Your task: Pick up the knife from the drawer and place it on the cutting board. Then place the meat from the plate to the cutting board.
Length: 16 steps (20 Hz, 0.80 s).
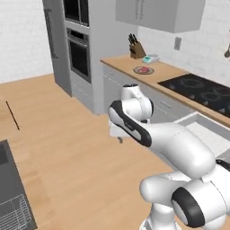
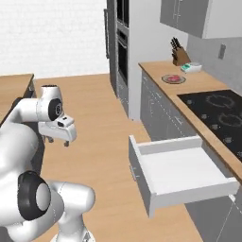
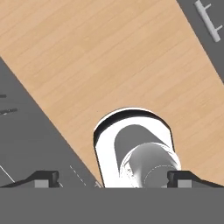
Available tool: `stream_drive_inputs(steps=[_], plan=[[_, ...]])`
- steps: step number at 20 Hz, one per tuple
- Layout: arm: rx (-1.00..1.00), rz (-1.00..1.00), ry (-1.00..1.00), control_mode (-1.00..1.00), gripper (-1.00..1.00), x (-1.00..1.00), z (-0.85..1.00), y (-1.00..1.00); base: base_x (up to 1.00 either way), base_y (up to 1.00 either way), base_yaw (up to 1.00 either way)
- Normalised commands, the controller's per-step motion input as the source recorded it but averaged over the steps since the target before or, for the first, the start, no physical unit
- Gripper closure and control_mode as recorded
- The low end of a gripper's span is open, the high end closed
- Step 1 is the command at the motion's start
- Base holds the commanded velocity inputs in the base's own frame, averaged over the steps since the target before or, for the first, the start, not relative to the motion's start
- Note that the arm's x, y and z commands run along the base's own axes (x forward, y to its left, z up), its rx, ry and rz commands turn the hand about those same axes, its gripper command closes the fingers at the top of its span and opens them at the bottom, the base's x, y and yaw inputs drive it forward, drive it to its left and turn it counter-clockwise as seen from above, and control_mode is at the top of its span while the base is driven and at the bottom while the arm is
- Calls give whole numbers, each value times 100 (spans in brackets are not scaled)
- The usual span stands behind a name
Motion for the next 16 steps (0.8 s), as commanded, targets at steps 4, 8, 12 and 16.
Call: stream_drive_inputs(steps=[4,8,12,16], plan=[[0,0,0,100,-100,0,0,0,100,12,16],[0,0,0,100,-100,0,0,0,100,0,17],[0,0,0,100,-100,0,0,0,100,-1,11],[0,0,0,100,-100,0,0,0,100,-5,9]])
